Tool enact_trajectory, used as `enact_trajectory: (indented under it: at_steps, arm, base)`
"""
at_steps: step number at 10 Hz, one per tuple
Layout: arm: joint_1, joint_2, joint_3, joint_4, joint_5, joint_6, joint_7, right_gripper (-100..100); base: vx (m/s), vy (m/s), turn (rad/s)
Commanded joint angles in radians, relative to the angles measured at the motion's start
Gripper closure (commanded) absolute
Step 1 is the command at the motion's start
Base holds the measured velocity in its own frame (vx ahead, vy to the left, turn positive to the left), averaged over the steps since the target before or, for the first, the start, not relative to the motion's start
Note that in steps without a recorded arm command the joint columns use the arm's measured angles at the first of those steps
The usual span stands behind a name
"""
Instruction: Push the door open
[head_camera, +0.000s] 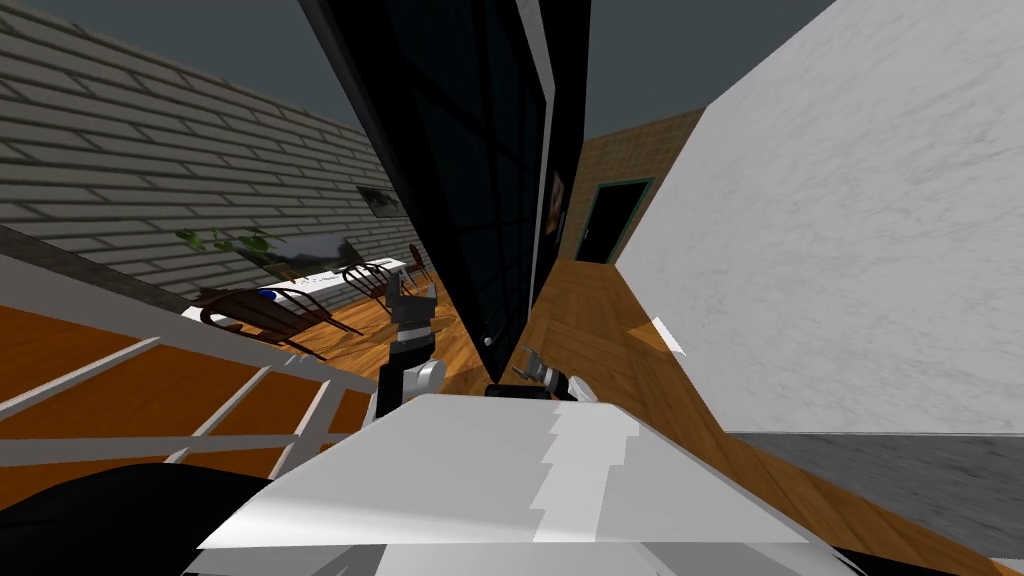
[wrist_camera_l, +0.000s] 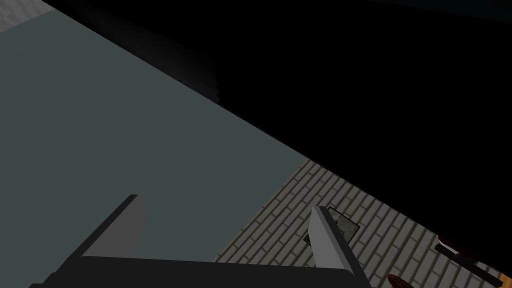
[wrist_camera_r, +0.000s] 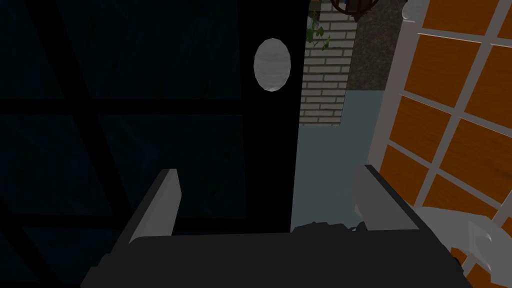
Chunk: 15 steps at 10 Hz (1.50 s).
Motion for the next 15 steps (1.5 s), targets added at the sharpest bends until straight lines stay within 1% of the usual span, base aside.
enact_trajectory:
  at_steps: [1, 2, 4, 5, 6, 7, 9, 10, 11, 12, 13, 14, 15]
  arm:
    - [-0.006, 0.010, 0.001, 0.028, 0.028, -0.020, 0.021, -100]
    - [-0.011, 0.015, 0.002, 0.045, 0.044, -0.031, 0.031, -100]
    - [-0.014, 0.019, 0.002, 0.054, 0.054, -0.038, 0.037, -100]
    - [-0.018, 0.024, 0.002, 0.067, 0.066, -0.046, 0.044, -100]
    - [-0.011, 0.023, 0.004, 0.052, 0.061, -0.038, 0.036, -100]
    - [-0.014, -0.002, 0.006, 0.057, 0.058, -0.033, 0.041, -100]
    - [-0.017, -0.016, 0.009, 0.061, 0.053, -0.027, 0.044, -100]
    - [-0.019, -0.019, 0.011, 0.063, 0.049, -0.022, 0.047, -100]
    - [-0.021, -0.017, 0.013, 0.066, 0.046, -0.017, 0.050, -100]
    - [-0.023, -0.010, 0.014, 0.069, 0.042, -0.012, 0.052, -100]
    - [-0.024, 0.001, 0.016, 0.072, 0.039, -0.008, 0.054, -100]
    - [-0.026, 0.014, 0.017, 0.074, 0.036, -0.004, 0.056, -100]
    - [-0.027, 0.034, 0.019, 0.076, 0.033, -0.001, 0.058, -100]
  base:
    - [0.084, 0.042, -0.036]
    - [0.080, 0.044, -0.018]
    - [0.024, 0.040, 0.024]
    - [0.018, 0.040, -0.001]
    - [0.009, 0.021, 0.000]
    - [0.039, 0.079, 0.031]
    - [0.083, 0.151, 0.031]
    - [0.134, 0.199, 0.056]
    - [0.121, 0.202, 0.017]
    - [0.082, 0.208, 0.019]
    - [0.089, 0.181, 0.029]
    - [0.095, 0.178, 0.028]
    - [0.104, 0.158, 0.022]
